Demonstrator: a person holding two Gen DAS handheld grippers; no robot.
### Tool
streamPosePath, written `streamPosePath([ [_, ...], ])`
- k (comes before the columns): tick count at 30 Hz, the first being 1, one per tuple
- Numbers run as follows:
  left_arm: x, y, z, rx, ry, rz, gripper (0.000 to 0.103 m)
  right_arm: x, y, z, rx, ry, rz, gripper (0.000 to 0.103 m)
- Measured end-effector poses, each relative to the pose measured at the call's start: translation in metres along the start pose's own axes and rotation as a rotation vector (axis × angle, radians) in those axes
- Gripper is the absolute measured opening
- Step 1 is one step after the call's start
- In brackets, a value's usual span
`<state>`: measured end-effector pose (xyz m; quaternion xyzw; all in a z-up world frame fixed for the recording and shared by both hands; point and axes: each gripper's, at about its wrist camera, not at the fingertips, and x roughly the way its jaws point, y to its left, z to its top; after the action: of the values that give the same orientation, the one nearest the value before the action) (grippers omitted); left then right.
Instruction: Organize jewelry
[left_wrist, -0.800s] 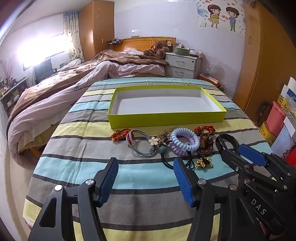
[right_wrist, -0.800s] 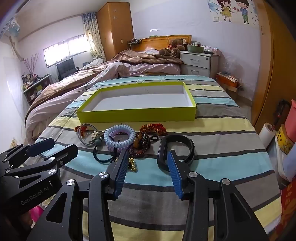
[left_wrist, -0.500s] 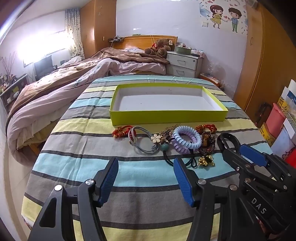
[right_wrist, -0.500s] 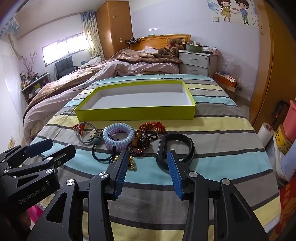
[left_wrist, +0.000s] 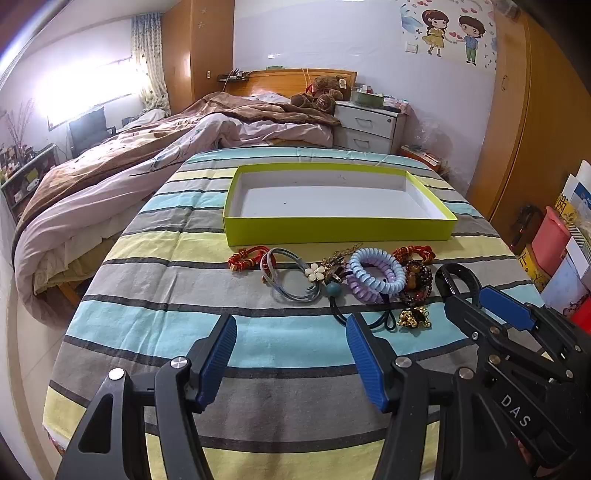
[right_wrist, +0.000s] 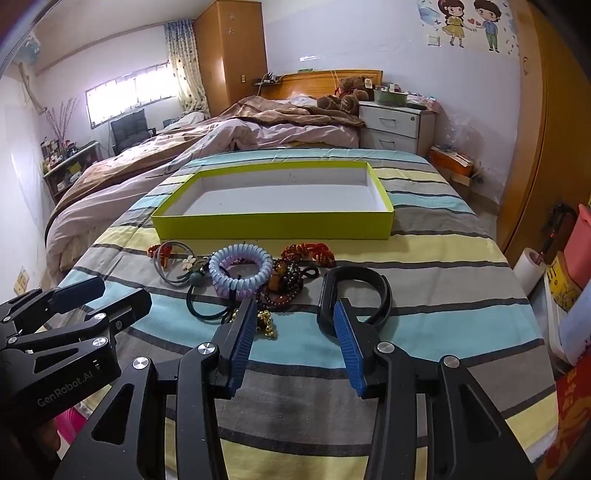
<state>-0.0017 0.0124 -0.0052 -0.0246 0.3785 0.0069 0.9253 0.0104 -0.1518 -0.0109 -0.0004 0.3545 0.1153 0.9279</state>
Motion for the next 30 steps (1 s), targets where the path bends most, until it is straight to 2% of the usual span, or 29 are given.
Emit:
streamPosePath([
  [30,-0.0018,0.0,0.0006,0.0,0.002,0.017,0.061,0.0012,0.0013,0.0017,-0.013,-0.001,-0.006,0.044],
])
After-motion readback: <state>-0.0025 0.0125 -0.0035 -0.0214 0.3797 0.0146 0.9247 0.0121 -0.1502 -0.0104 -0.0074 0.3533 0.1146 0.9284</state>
